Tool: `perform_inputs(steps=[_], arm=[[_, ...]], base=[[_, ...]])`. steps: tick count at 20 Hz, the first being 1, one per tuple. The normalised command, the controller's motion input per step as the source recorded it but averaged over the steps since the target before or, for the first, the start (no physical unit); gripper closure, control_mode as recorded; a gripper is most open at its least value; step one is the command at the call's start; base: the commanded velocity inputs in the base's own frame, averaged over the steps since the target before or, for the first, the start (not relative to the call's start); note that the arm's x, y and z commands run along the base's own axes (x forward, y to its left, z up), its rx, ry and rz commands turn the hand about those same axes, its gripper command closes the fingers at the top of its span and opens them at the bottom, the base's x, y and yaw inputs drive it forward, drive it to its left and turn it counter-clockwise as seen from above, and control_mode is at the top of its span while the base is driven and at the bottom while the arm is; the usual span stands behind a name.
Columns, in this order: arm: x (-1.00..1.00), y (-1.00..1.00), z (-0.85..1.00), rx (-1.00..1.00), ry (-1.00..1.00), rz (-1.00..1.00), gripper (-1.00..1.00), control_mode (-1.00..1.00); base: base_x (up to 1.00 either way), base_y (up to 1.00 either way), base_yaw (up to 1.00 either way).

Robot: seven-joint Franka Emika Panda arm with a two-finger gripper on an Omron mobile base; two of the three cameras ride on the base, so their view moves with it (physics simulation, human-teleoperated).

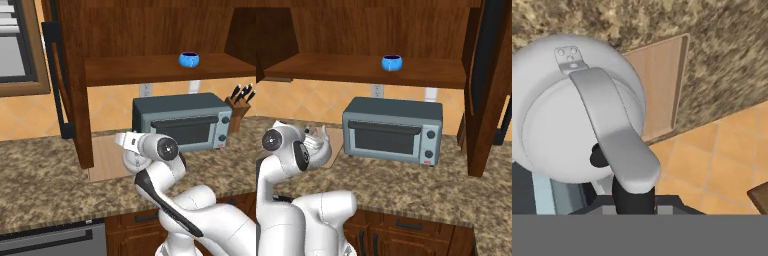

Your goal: Pick the kettle from the counter and place it on the tray. Then pick the mug from the cabinet and place it on the tray. Then close the cabinet doors.

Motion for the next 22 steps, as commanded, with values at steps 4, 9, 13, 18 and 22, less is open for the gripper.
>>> perform_inputs(steps=[4, 9, 13, 18, 22], arm=[[0.48, 0.25, 0.09, -0.08, 0.04, 0.02, 1.00, -1.00], [0.46, 0.11, 0.02, 0.00, 0.07, 0.09, 1.00, -1.00], [0.48, 0.08, -0.13, 0.00, 0.00, 0.11, 1.00, -1.00], [0.35, 0.31, -0.12, 0.00, 0.00, 0.09, 1.00, -1.00], [0.38, 0.19, -0.02, 0.00, 0.00, 0.01, 1.00, -1.00]], base=[[0.00, 0.00, 0.00], [0.00, 0.00, 0.00], [0.00, 0.00, 0.00], [0.00, 0.00, 0.00], [0.00, 0.00, 0.00]])
